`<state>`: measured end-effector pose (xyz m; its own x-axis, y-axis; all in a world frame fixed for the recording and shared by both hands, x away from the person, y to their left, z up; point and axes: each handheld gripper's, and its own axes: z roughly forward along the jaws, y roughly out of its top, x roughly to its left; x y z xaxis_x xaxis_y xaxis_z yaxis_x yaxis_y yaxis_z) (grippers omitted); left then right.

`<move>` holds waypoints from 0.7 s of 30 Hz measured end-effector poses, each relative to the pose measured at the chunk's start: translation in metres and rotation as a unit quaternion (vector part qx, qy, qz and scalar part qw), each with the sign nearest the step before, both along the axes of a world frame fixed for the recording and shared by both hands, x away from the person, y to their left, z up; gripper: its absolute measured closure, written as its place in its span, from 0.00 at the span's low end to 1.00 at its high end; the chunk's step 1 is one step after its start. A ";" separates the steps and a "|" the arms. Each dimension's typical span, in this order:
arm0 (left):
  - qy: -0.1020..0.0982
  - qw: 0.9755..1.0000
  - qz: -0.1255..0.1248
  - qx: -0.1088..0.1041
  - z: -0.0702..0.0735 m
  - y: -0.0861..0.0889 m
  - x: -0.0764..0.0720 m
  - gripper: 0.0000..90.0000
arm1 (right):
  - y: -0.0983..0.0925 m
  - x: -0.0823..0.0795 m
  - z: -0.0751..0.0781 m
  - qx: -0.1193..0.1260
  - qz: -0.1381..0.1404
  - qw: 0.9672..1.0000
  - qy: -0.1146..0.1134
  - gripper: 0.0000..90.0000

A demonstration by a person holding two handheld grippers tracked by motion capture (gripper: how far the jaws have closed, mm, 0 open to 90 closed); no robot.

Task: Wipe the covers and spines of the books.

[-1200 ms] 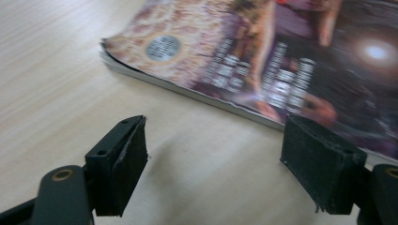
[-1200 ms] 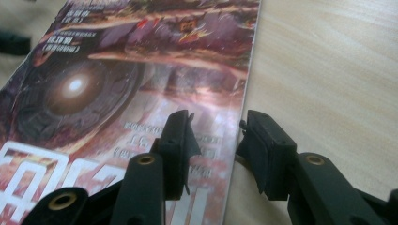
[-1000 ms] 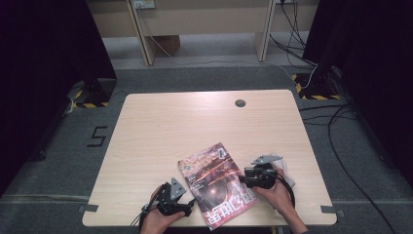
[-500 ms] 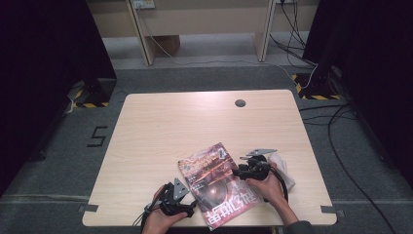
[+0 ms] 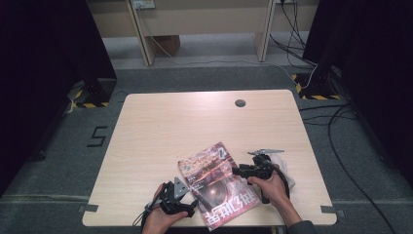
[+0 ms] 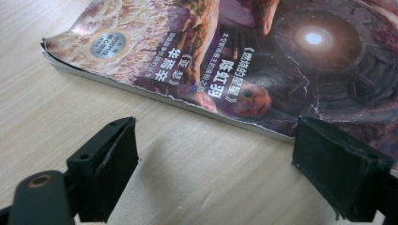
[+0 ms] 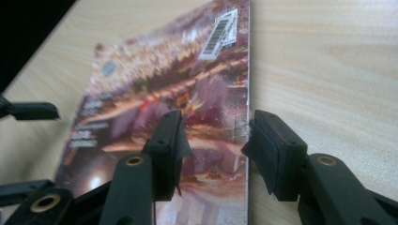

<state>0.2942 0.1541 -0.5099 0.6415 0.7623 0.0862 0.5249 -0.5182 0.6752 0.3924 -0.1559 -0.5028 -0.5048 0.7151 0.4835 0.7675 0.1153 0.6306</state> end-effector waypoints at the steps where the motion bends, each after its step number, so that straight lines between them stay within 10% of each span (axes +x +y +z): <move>1: 0.002 1.000 -0.001 -0.001 0.000 0.000 0.000 0.15 | -0.001 -0.001 0.002 0.021 0.002 1.000 0.008 0.68; 3: 0.003 1.000 0.001 -0.004 0.000 0.001 0.001 0.15 | 0.005 -0.005 0.004 0.068 0.028 0.997 0.028 0.77; 8: -0.003 1.000 -0.004 -0.001 0.000 0.000 -0.001 0.18 | 0.026 -0.010 0.025 -0.046 0.066 0.997 -0.019 0.79; 16: -0.003 1.000 -0.005 0.002 0.000 0.000 -0.002 0.19 | 0.027 -0.009 0.025 -0.083 0.089 0.992 -0.040 0.87; 21: -0.007 1.000 -0.007 -0.006 0.008 0.006 -0.001 0.24 | 0.030 -0.011 0.028 -0.117 0.120 0.983 -0.069 0.87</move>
